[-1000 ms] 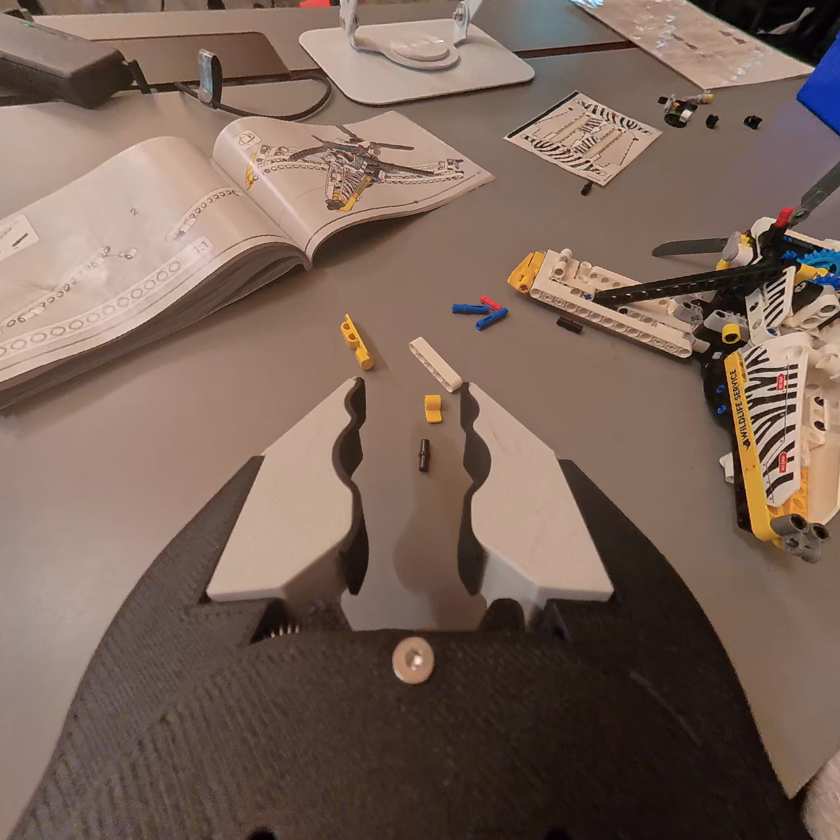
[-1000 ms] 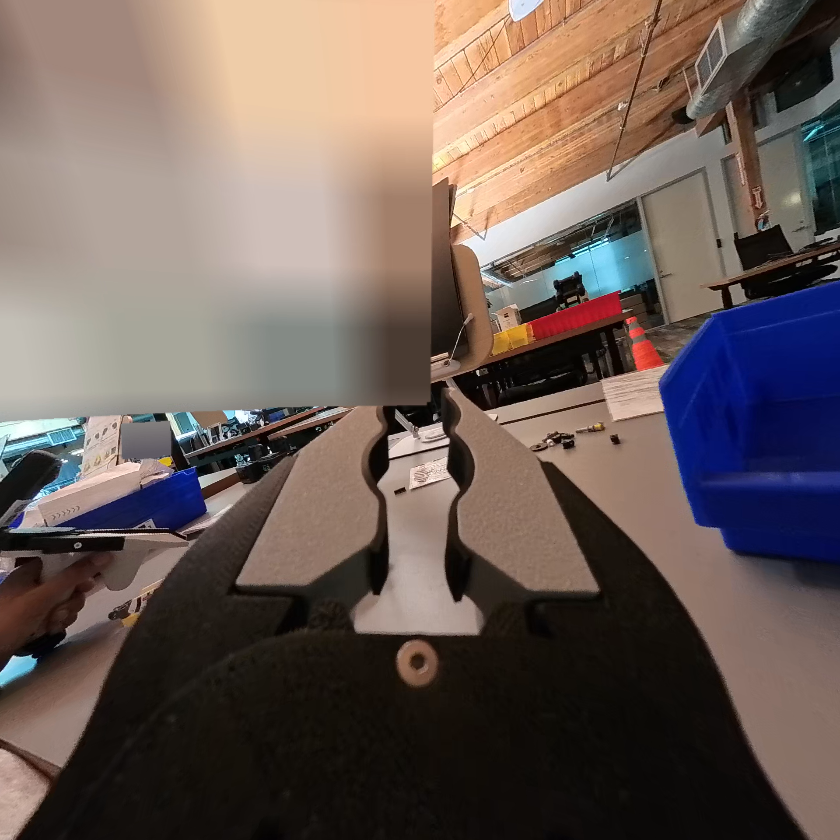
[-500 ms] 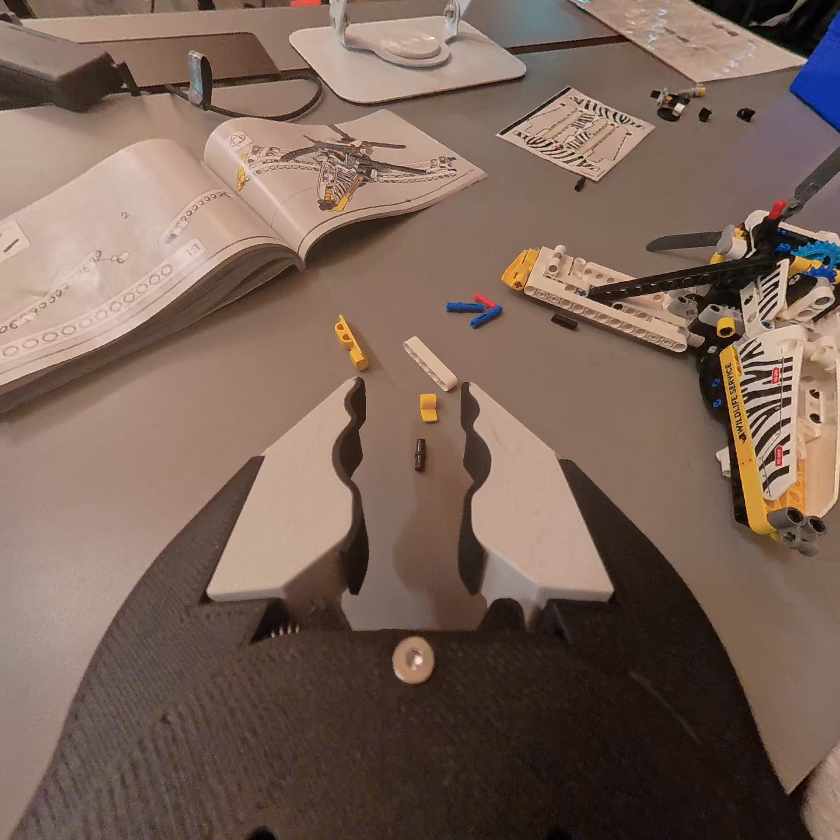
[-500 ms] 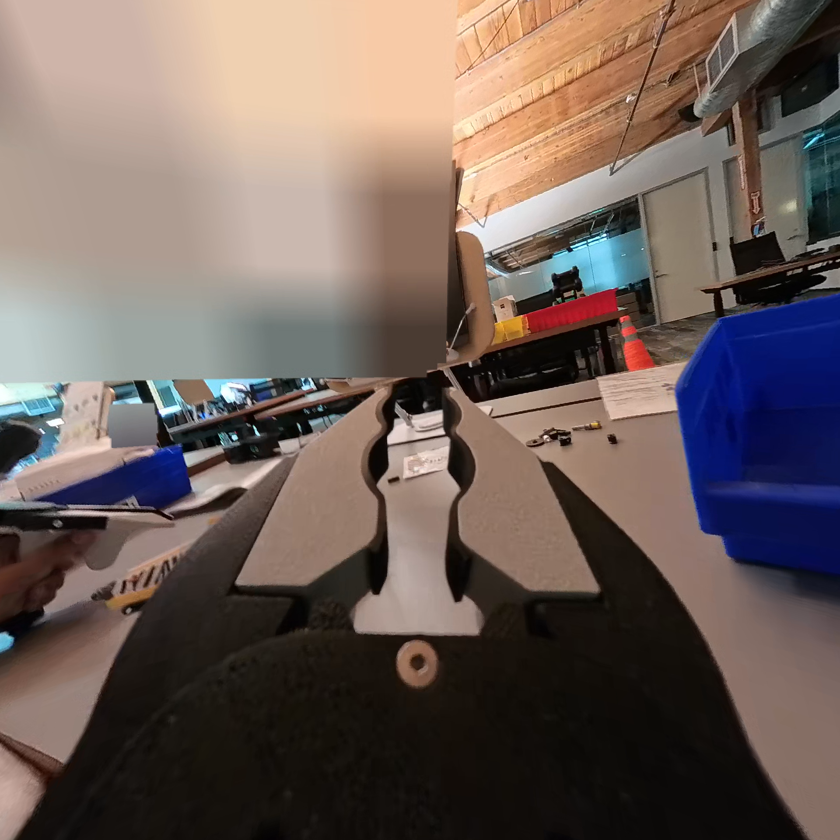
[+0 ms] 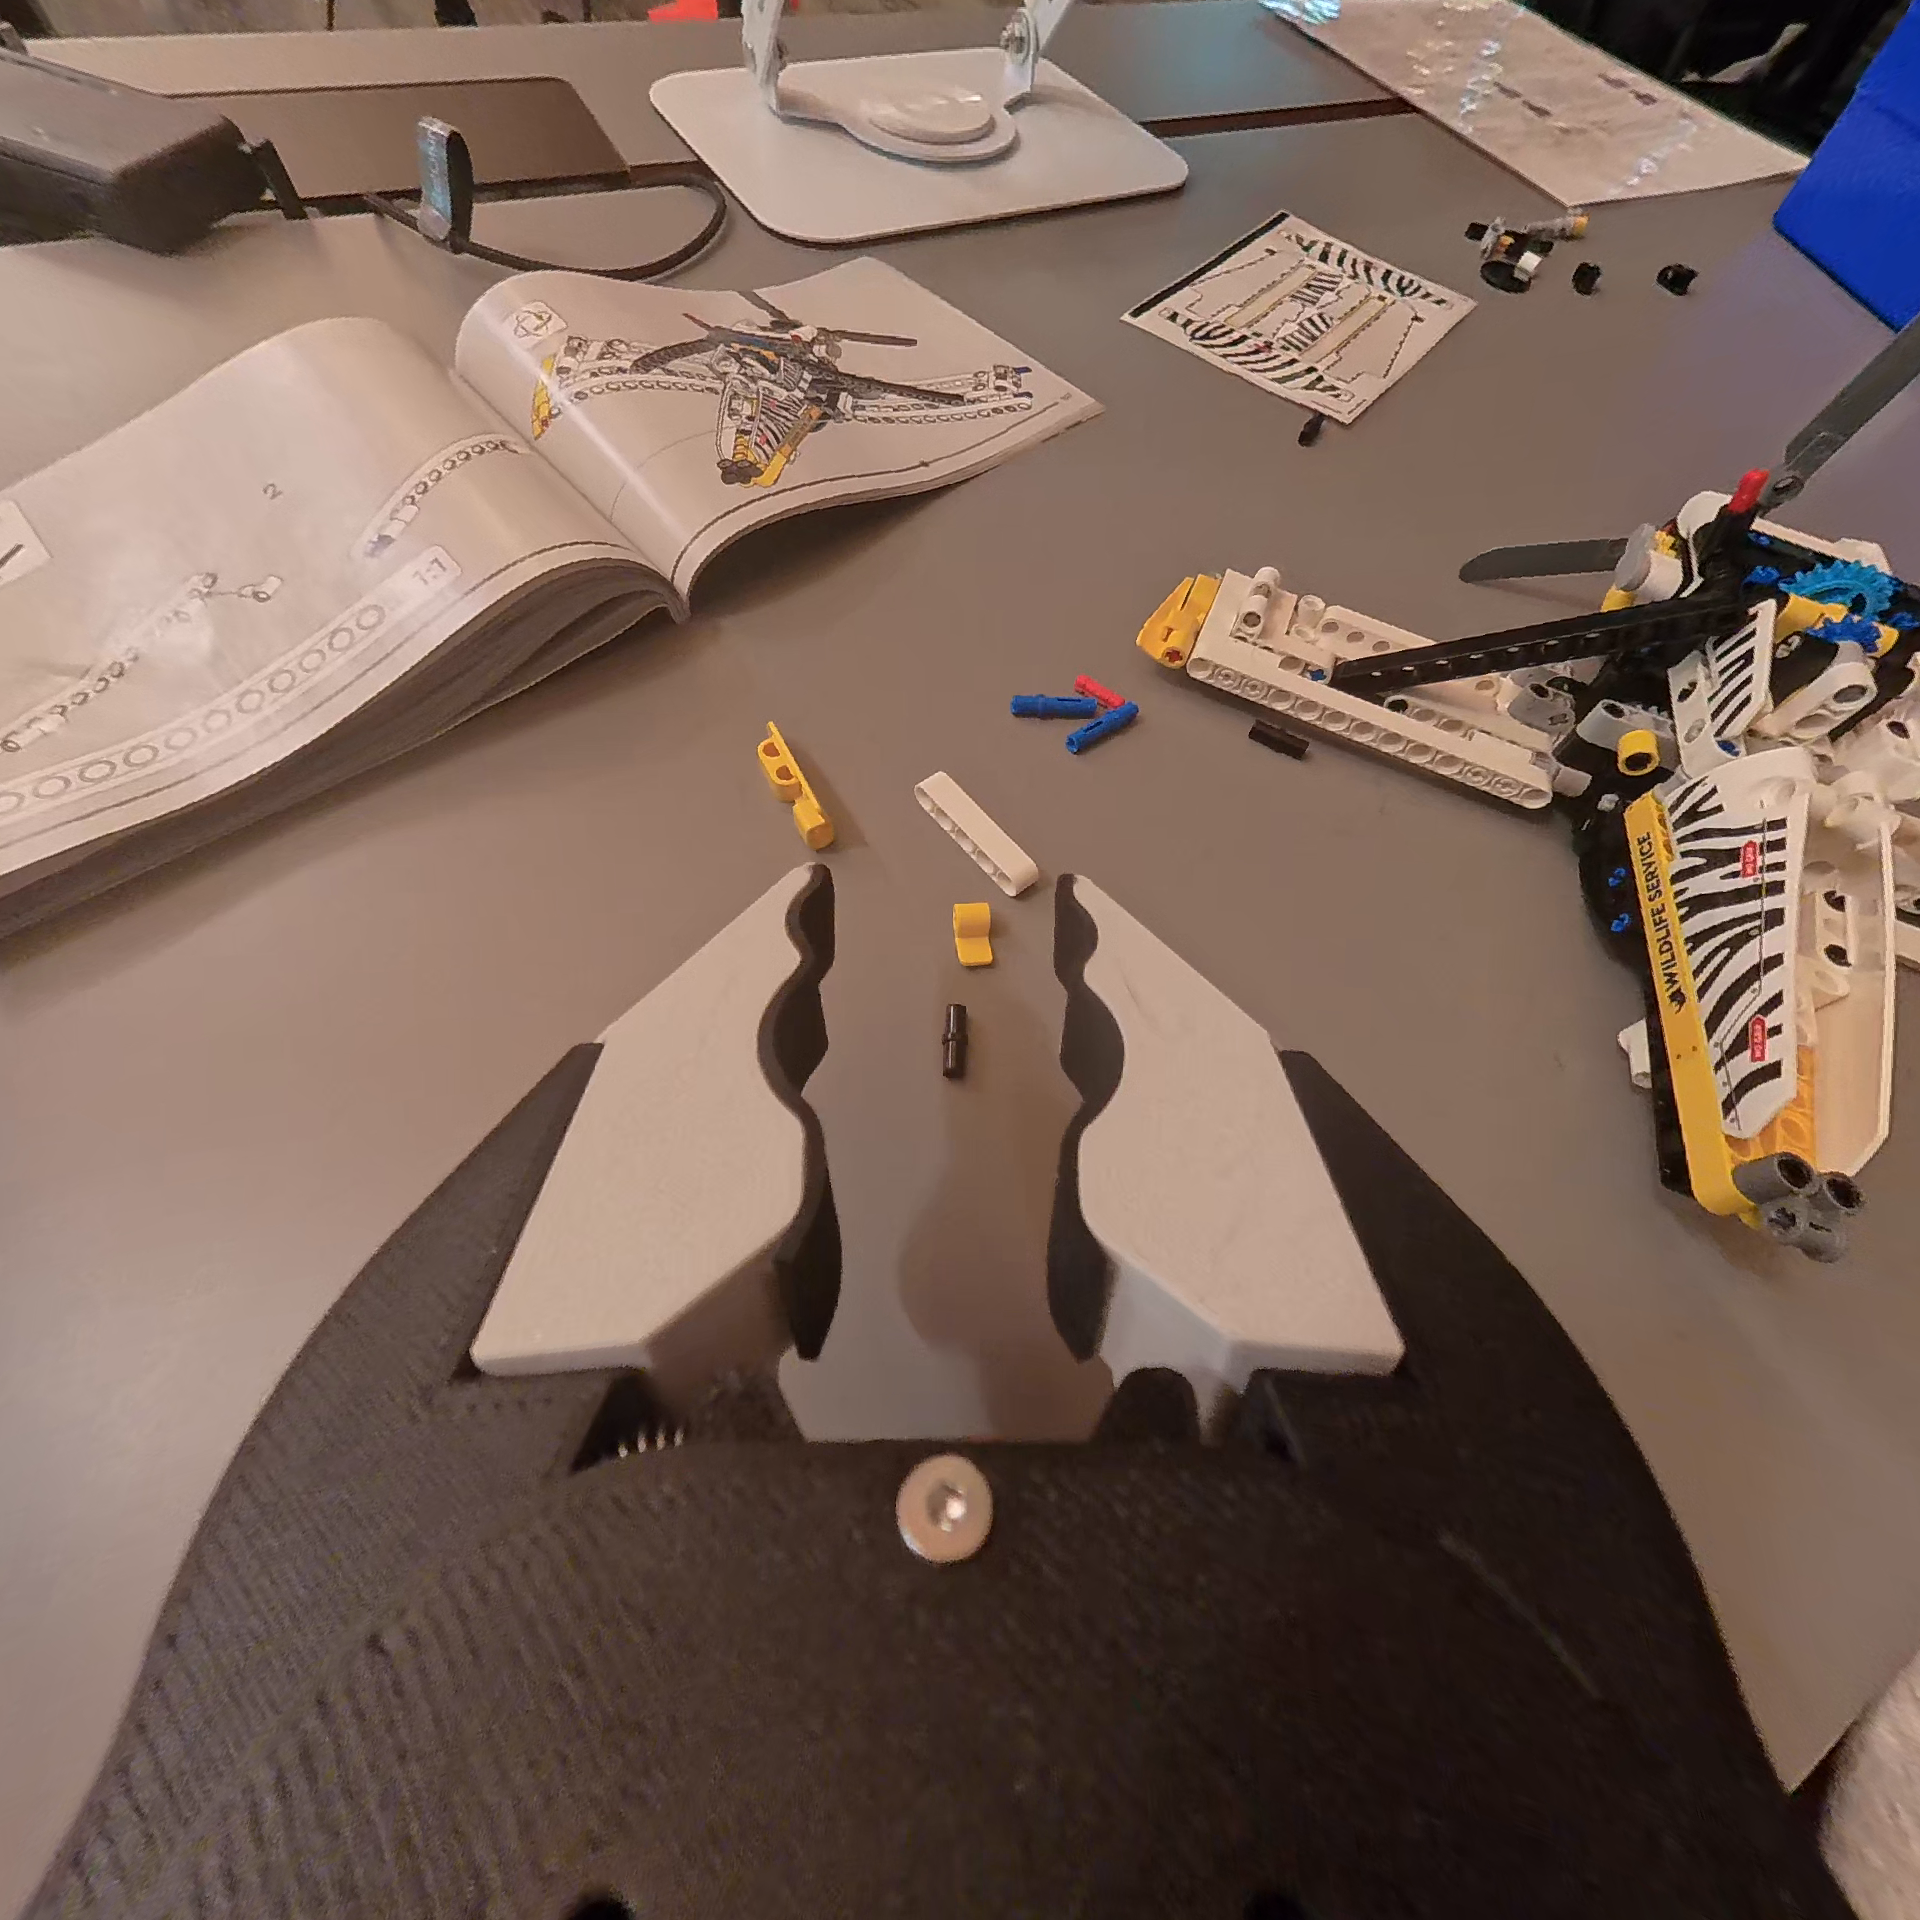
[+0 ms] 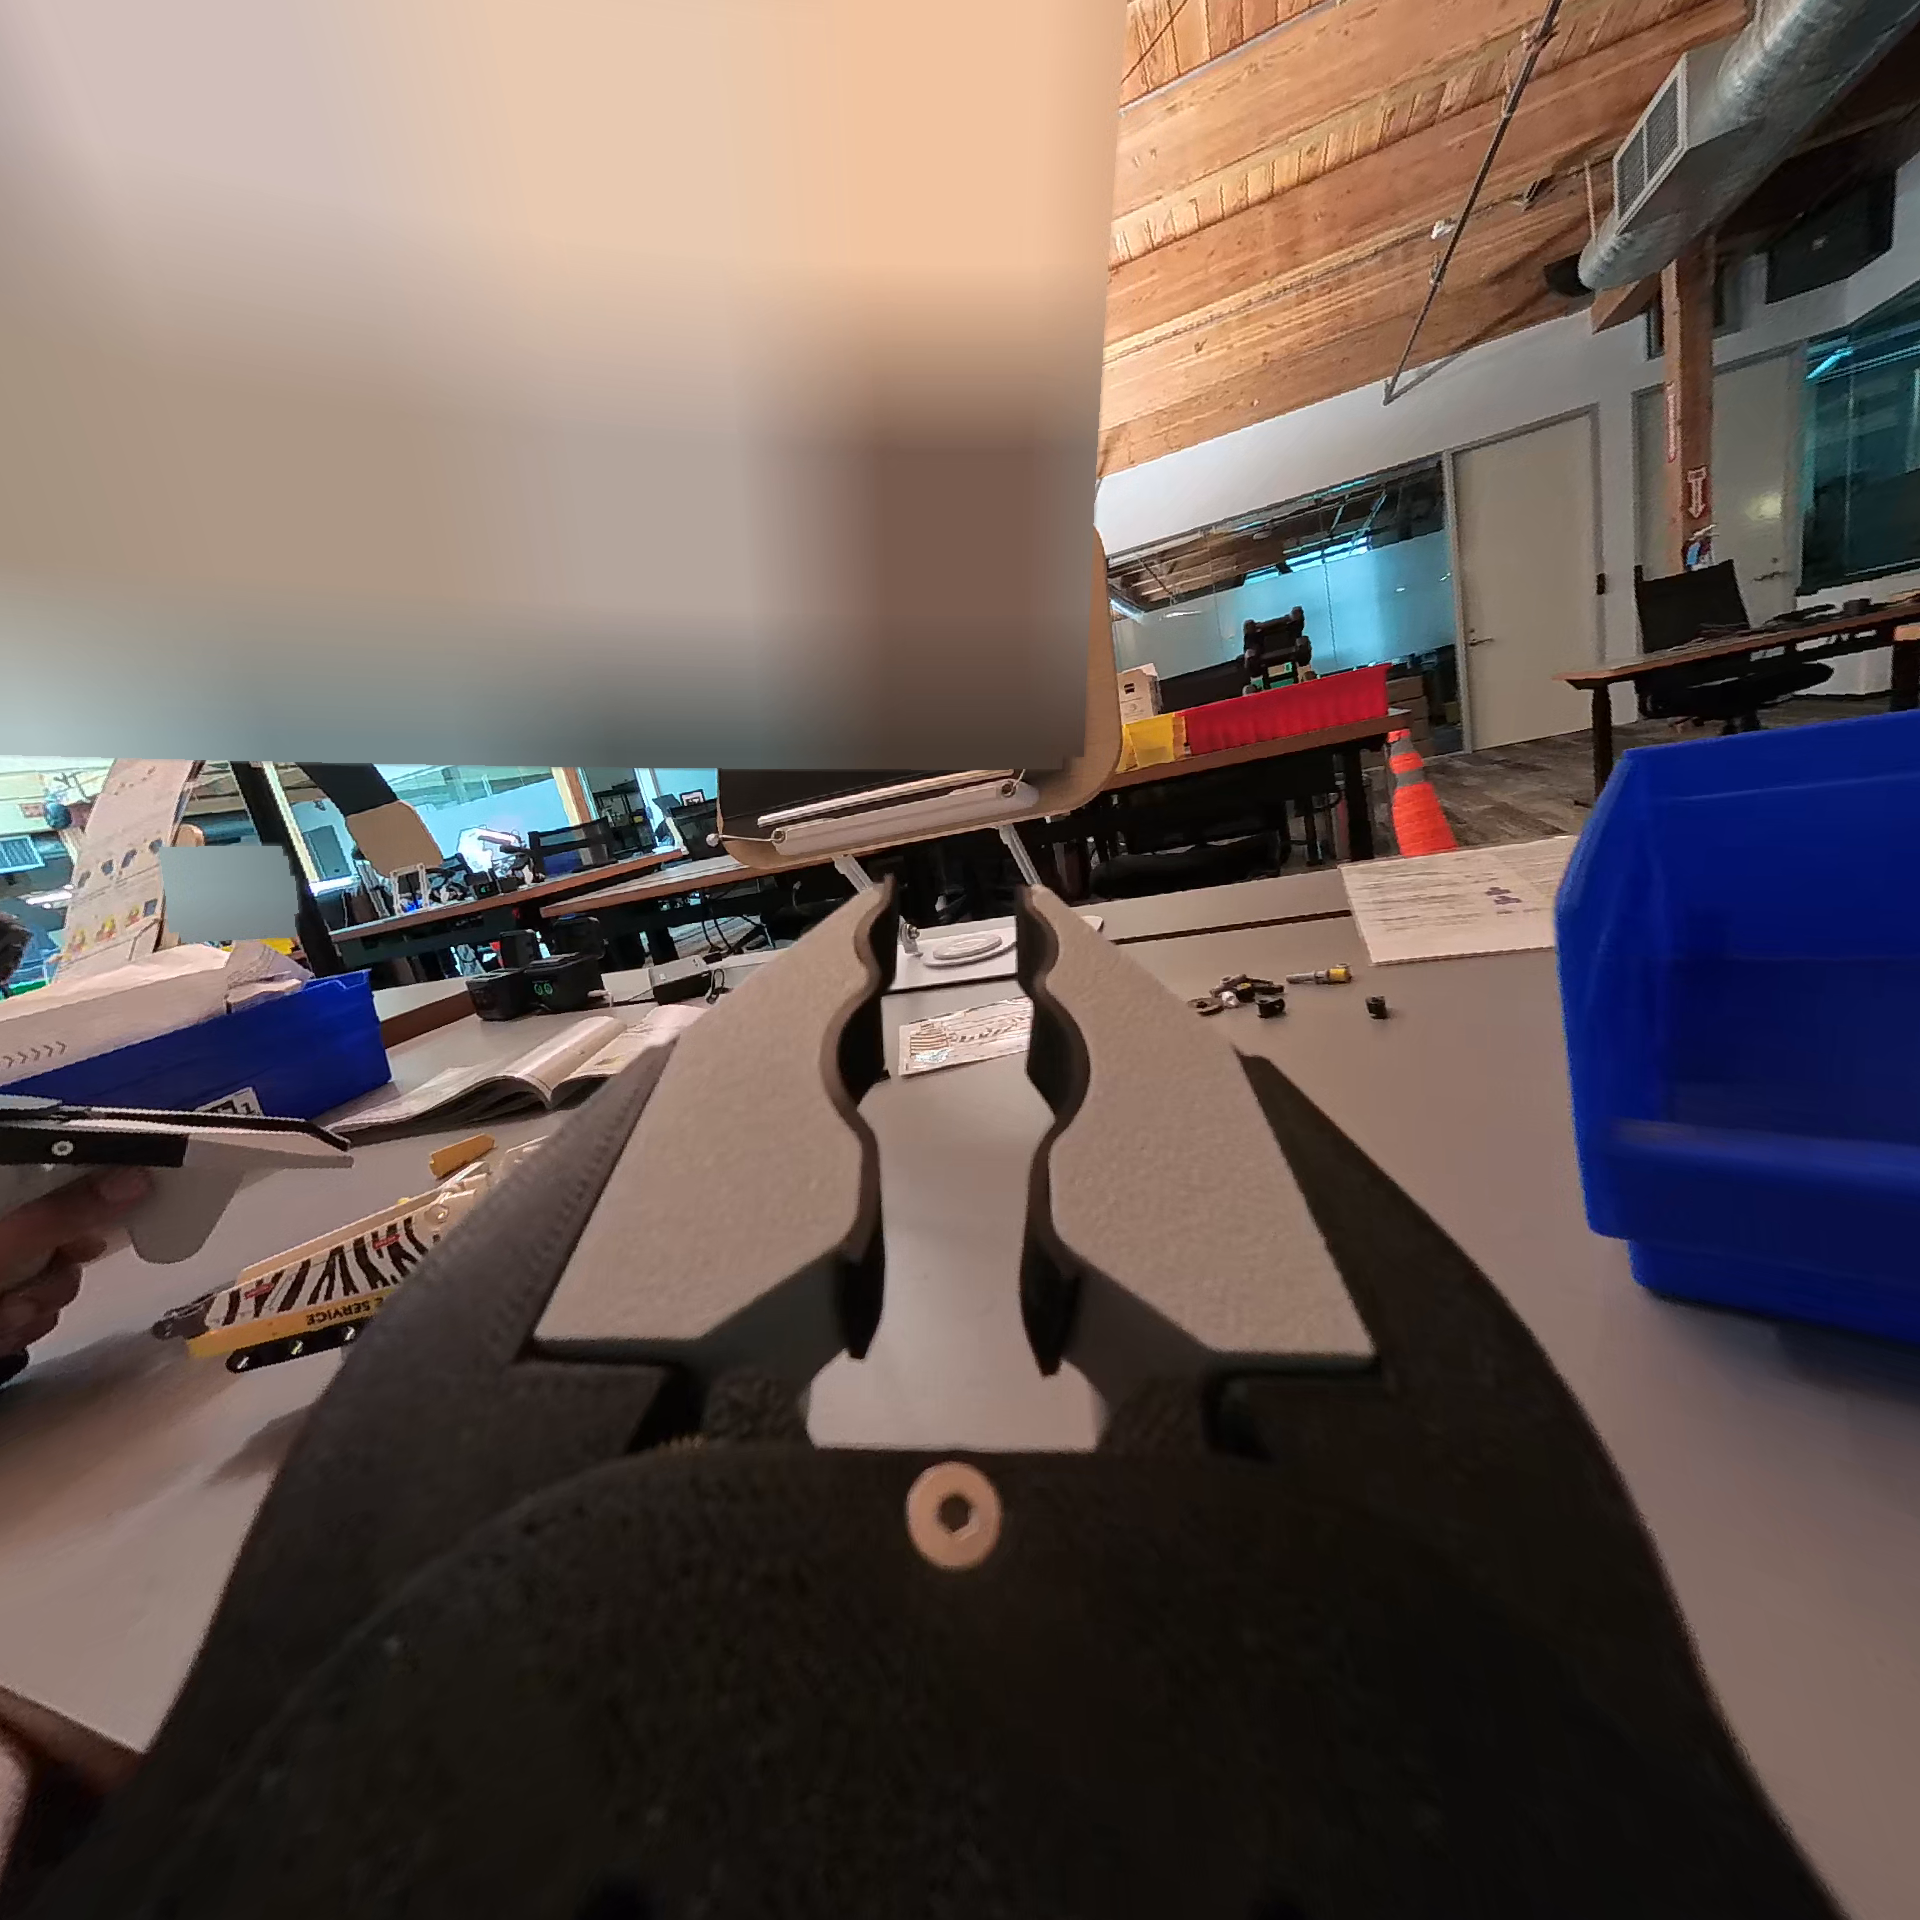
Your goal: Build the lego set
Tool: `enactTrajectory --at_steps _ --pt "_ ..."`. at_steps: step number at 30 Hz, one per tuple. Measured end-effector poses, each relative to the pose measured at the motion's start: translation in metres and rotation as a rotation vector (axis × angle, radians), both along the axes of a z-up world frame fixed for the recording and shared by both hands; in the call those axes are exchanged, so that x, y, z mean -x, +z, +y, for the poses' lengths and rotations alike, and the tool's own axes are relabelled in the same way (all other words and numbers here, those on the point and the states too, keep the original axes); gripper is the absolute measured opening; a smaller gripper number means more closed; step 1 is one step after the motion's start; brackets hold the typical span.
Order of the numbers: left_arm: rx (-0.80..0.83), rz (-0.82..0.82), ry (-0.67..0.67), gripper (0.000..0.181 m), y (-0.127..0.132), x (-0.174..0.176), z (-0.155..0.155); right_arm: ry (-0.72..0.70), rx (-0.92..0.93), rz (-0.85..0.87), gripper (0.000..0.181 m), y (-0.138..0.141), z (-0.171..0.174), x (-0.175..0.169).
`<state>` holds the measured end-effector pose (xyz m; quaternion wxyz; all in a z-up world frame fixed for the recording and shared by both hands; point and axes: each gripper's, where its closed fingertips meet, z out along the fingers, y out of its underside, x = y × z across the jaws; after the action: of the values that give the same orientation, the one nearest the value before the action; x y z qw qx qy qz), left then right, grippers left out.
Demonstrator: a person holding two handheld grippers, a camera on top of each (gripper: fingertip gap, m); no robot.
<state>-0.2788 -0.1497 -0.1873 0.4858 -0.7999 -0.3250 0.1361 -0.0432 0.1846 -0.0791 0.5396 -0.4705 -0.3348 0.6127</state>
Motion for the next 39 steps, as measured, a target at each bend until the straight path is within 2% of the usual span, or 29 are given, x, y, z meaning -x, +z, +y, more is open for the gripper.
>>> enactTrajectory --at_steps 17,19,21,23,25,28,33,37,39 --pt "0.047 -0.022 -0.059 0.041 -0.008 -0.004 0.010 -0.016 -0.067 -0.049 0.020 -0.003 -0.009 0.009" --pt "-0.021 0.017 -0.091 0.039 0.005 -0.005 0.017 -0.039 -0.091 -0.070 0.020 -0.005 -0.011 0.015" --pt "-0.098 0.154 -0.107 0.037 0.038 -0.005 0.021 -0.059 -0.121 -0.073 0.019 -0.002 -0.013 0.024" --pt "-0.075 0.318 -0.067 0.036 0.069 0.008 0.014 -0.052 -0.177 -0.113 0.016 0.000 -0.019 0.036" --pt "-0.029 0.401 -0.035 0.039 0.085 0.024 0.008 -0.112 -0.229 -0.201 0.014 -0.006 -0.015 0.048" --pt "-0.011 0.376 -0.009 0.053 0.078 0.044 0.002 -0.227 -0.283 -0.257 0.010 -0.012 -0.006 0.058" --pt "-0.187 0.222 0.016 0.058 0.057 0.060 -0.011 -0.334 -0.283 -0.366 0.011 -0.027 0.000 0.060" --pt "-0.281 0.170 0.029 0.060 0.058 0.075 -0.027 -0.321 -0.159 -0.423 0.010 -0.040 0.002 0.060" --pt "-0.305 0.173 0.039 0.060 0.061 0.085 -0.034 -0.335 -0.147 -0.442 0.022 -0.043 0.005 0.061"
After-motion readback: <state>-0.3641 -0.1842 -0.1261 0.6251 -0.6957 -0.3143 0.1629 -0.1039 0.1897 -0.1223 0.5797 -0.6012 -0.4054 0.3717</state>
